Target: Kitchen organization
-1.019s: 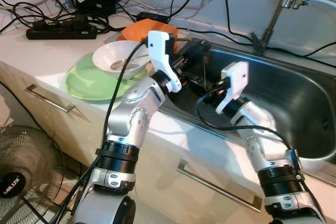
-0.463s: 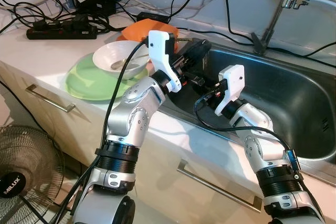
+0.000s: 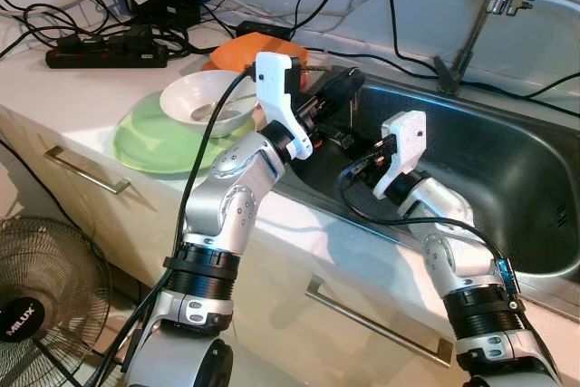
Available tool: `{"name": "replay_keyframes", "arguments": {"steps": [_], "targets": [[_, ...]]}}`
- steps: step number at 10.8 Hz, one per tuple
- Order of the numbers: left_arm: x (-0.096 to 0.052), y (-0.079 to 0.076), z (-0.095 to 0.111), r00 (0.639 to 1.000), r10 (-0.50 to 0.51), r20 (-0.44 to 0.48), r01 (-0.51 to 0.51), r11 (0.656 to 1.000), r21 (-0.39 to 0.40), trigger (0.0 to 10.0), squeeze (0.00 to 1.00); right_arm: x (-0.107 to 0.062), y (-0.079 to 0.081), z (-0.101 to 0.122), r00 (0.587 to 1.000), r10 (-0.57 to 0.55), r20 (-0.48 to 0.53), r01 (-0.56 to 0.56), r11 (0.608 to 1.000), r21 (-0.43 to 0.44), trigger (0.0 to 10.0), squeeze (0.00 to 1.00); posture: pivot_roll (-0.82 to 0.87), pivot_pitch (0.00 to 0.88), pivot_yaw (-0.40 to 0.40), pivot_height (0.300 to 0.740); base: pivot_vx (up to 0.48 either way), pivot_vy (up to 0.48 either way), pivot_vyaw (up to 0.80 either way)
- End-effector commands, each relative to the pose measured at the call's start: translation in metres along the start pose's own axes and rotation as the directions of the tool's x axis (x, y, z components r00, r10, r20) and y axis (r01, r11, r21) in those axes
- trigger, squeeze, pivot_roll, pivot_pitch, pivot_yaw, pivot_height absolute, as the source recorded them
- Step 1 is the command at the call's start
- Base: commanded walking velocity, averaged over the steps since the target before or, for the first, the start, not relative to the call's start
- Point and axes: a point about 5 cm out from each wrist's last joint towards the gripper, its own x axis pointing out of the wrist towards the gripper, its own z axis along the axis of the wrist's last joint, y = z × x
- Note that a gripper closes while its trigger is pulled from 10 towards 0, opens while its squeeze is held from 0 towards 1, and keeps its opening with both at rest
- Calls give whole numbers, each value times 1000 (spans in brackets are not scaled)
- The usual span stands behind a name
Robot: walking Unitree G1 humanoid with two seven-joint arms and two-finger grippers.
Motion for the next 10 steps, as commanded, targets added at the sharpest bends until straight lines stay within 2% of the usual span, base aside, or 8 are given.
{"name": "replay_keyframes", "arguments": {"steps": [1, 5, 6, 7, 8, 9, 10], "targets": [[2, -6, 3, 999, -32, 7, 32, 999, 6, 10000, 0, 5, 4, 3, 999, 33, 2, -33, 999, -17, 0, 0, 197, 0, -5, 740, 0, 0, 0], [2, -6, 3, 999, -32, 7, 32, 999, 6, 10000, 0, 5, 4, 3, 999, 33, 2, -33, 999, -17, 0, 0, 197, 0, -5, 740, 0, 0, 0], [1, -5, 4, 1000, -27, 16, 27, 1000, 6, 10000, 1000, 9, -4, 1, 999, -30, -11, 30, 999, -30, 0, 0, 216, 0, -11, 740, 0, 0, 0], [-1, -3, 6, 999, -21, 25, 21, 1000, 8, 10000, 1000, 13, -14, 1, 994, -110, -23, 109, 993, -43, 0, 0, 218, 0, -12, 740, 0, 0, 0], [-3, -2, 6, 999, -16, 28, 16, 1000, 12, 10000, 1000, 15, -16, 2, 991, -129, -24, 127, 991, -48, 0, 0, 219, 0, -13, 740, 0, 0, 0], [-3, -3, 6, 999, -16, 28, 16, 1000, 15, 10000, 0, 15, -16, 2, 992, -128, -22, 127, 991, -46, 0, 0, 220, 0, -13, 740, 0, 0, 0], [-3, -3, 5, 1000, -12, 26, 12, 1000, 15, 10000, 0, 15, -16, 2, 991, -132, -21, 131, 990, -43, 0, 0, 218, 0, -14, 740, 0, 0, 0]]}}
